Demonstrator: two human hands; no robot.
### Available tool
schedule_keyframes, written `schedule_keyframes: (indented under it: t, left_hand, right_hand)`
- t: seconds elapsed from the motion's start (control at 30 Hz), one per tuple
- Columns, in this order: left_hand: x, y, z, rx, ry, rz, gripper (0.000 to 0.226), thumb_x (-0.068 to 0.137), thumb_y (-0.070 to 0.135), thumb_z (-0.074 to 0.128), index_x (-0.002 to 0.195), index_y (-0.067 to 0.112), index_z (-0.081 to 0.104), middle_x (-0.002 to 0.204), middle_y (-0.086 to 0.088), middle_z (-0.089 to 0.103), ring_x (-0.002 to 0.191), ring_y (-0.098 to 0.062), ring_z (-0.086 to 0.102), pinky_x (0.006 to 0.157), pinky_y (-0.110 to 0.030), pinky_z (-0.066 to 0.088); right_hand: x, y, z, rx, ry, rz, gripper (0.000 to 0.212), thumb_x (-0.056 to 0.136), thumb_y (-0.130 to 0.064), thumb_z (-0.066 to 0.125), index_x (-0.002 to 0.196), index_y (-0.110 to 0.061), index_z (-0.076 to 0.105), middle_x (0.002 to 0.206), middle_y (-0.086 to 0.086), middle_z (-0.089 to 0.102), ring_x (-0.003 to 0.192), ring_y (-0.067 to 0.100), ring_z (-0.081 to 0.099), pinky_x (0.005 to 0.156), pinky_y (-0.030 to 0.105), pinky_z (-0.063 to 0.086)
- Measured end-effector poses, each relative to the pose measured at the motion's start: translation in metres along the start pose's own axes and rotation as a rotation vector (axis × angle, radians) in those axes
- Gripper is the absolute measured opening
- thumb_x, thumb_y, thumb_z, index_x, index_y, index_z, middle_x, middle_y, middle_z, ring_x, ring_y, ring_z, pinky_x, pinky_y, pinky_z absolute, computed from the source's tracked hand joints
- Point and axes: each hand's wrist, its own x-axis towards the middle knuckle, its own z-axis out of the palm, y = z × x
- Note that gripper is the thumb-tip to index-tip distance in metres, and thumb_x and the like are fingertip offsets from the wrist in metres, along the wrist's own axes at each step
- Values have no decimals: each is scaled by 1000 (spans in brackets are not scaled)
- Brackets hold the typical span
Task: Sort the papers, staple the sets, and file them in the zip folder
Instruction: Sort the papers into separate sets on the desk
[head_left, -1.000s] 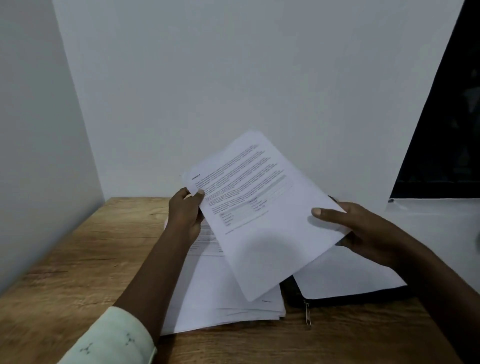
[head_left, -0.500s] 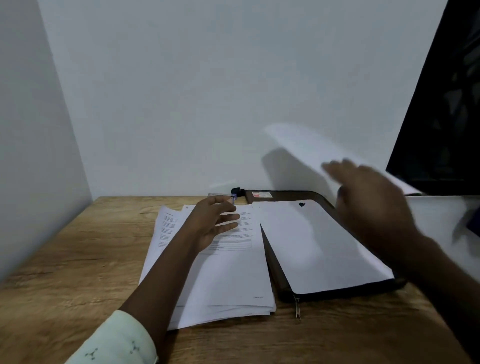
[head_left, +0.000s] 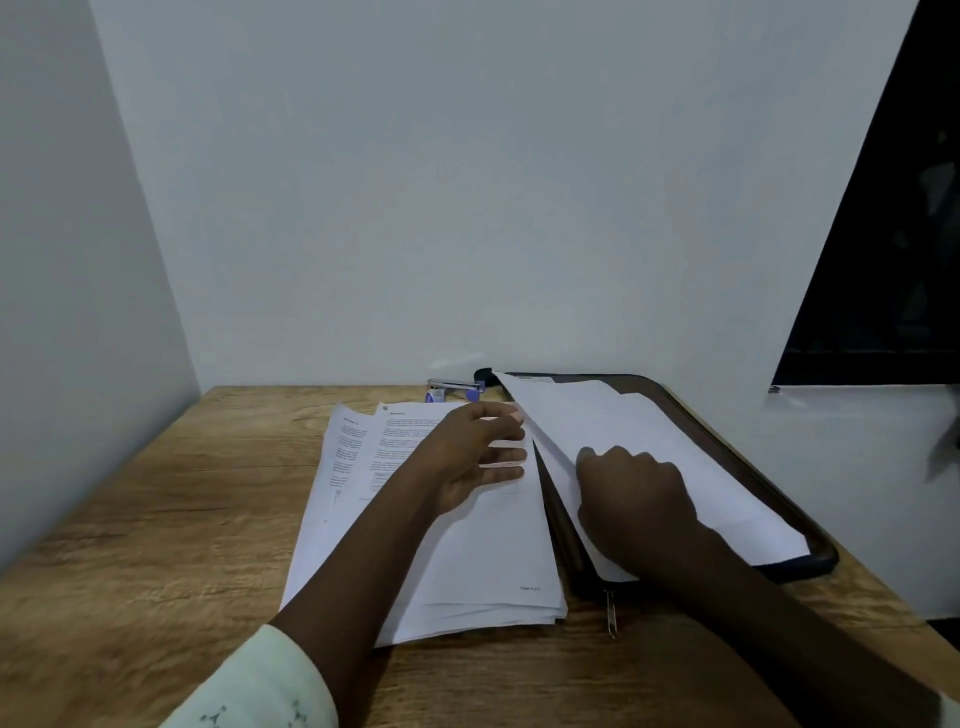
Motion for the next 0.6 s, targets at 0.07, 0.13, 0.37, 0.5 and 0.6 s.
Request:
schedule_keyframes:
  t: [0.07, 0.13, 0.37, 0.5, 0.6]
  left_hand:
    - [-1, -1, 3, 10, -27, -13, 21, 93, 16, 67, 113, 11, 65, 119, -17, 67, 103, -34, 68, 90, -46, 58]
    - [-1, -2, 8, 36, -37, -34, 18, 93, 18, 67, 111, 12, 65, 119, -15, 66, 105, -32, 66, 91, -45, 57]
    - [-1, -2, 14, 69, 0, -45, 14, 95, 18, 65, 108, 14, 64, 121, -13, 63, 112, -34, 63, 93, -44, 56]
    - [-4, -1, 12, 40, 8, -30, 12, 95, 16, 64, 107, 13, 65, 119, -16, 65, 110, -36, 66, 93, -45, 57]
    - [-8, 0, 8, 18, 6, -17, 11, 96, 15, 63, 106, 12, 66, 118, -18, 66, 107, -37, 68, 88, -45, 59]
  right_hand:
    - [-4, 5, -11, -2, -60, -16, 37, 95, -14, 46, 65, -18, 24, 68, -4, 30, 57, 12, 35, 53, 23, 25]
    - [-9, 7, -13, 10, -139, -57, 32, 96, -20, 47, 67, -17, 34, 77, -2, 47, 77, 17, 58, 67, 25, 35]
    - [-9, 1, -8, 66, -334, -2, 61, 89, -75, 36, 68, -18, 42, 74, -5, 45, 79, 16, 52, 71, 29, 38]
    - [-5, 3, -13, 102, -319, -41, 46, 94, -58, 49, 105, -14, 59, 112, 5, 60, 104, 24, 60, 75, 28, 37]
    - [-8, 3, -15, 91, -216, -73, 36, 98, -35, 48, 72, -15, 36, 80, -1, 45, 72, 19, 50, 56, 21, 28]
